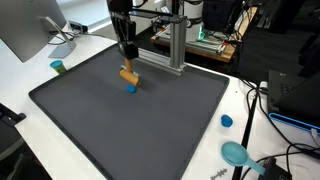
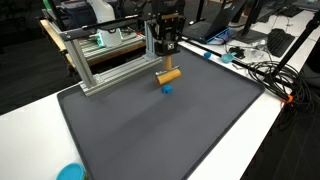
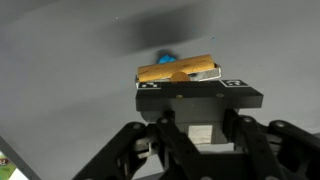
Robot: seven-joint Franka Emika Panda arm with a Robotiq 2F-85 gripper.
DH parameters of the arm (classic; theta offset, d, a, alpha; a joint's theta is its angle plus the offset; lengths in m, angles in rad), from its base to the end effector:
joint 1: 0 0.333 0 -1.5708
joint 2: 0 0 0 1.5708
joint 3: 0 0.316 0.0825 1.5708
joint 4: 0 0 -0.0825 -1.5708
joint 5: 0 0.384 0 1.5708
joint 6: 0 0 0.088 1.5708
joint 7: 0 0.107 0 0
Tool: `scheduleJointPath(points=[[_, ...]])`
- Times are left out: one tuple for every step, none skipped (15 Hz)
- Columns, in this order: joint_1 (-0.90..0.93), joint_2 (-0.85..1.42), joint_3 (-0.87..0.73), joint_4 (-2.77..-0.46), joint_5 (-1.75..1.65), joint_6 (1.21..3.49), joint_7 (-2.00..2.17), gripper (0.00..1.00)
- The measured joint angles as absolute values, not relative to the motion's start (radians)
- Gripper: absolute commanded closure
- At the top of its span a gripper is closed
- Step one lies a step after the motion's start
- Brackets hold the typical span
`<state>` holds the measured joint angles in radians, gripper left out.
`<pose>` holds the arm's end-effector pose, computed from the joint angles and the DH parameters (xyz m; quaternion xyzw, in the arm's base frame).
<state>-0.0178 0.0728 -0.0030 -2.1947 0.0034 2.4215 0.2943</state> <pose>0.5560 -0.0115 0.3668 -0.9845 0.1576 -0.0761 0.0116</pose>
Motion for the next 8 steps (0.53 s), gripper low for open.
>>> scheduleJointPath(points=[[-0.016,0.084,-0.003,-2.193,0.002,2.431,0.294,0.78],[-0.016,0.095,-0.003,-2.19,0.002,2.437,0.294,0.78],[-0.016,0.105,-0.003,-2.188,0.002,2.442,0.294,0.78],[-0.015,0.114,-0.003,-2.186,0.0,2.45,0.295,0.78],[-0.015,0.123,-0.003,-2.185,-0.001,2.456,0.296,0.78],[-0.015,0.131,-0.004,-2.183,-0.002,2.463,0.296,0.78],[-0.015,0.138,-0.004,-2.181,-0.004,2.47,0.299,0.78],[-0.015,0.143,-0.006,-2.179,-0.005,2.474,0.303,0.78]])
